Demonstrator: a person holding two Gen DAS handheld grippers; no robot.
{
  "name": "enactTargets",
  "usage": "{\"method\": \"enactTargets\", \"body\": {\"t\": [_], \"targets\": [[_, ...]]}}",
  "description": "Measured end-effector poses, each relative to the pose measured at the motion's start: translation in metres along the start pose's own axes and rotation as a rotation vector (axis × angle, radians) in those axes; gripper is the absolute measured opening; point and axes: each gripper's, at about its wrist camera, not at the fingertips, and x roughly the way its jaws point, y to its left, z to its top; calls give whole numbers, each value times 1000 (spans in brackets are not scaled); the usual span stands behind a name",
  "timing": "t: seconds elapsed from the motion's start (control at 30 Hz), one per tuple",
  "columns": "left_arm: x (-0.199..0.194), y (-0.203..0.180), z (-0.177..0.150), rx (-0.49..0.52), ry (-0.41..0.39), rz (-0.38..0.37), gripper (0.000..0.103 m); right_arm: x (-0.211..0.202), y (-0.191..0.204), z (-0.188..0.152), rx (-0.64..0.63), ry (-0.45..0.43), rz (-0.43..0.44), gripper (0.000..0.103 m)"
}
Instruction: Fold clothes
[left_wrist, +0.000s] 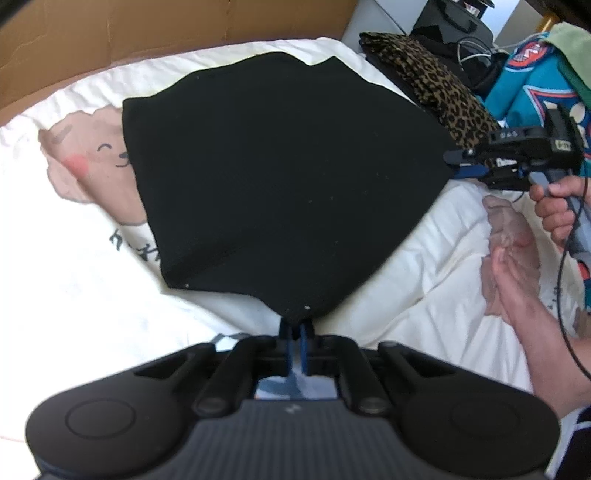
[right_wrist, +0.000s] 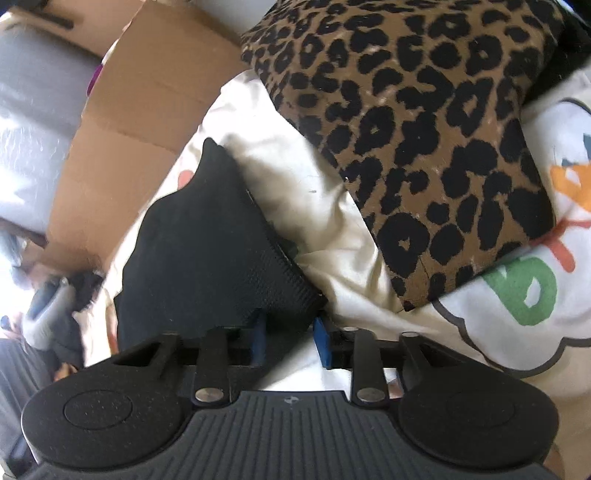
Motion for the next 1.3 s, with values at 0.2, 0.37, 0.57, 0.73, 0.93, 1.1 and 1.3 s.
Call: {"method": "enactTargets", "body": {"t": [0.2,0.37,0.57,0.73,0.93,1.1,1.3], "targets": [[1,3,0,-20,-5,-26,27,-10,-4,1,16,-6,24,6],[11,2,1,-12,-21,-54,37,-2,-9,-2,66,17,47,25],[17,1,4,8,-38,-82,35,5,-16,-4,131,21,102,41],[18,2,3,18,-46,-89,13,11,-24,-6,206,-9,151,41],[11,7,5,9,-45,-127,6,12,-28,-5,236,-14,181,9],[0,8,8,14,-36,-121,5,4,-15,0,194,-10,179,5],[-16,7,11,29,-28,-114,5,-1,-9,-1,189,8,187,4]]}}
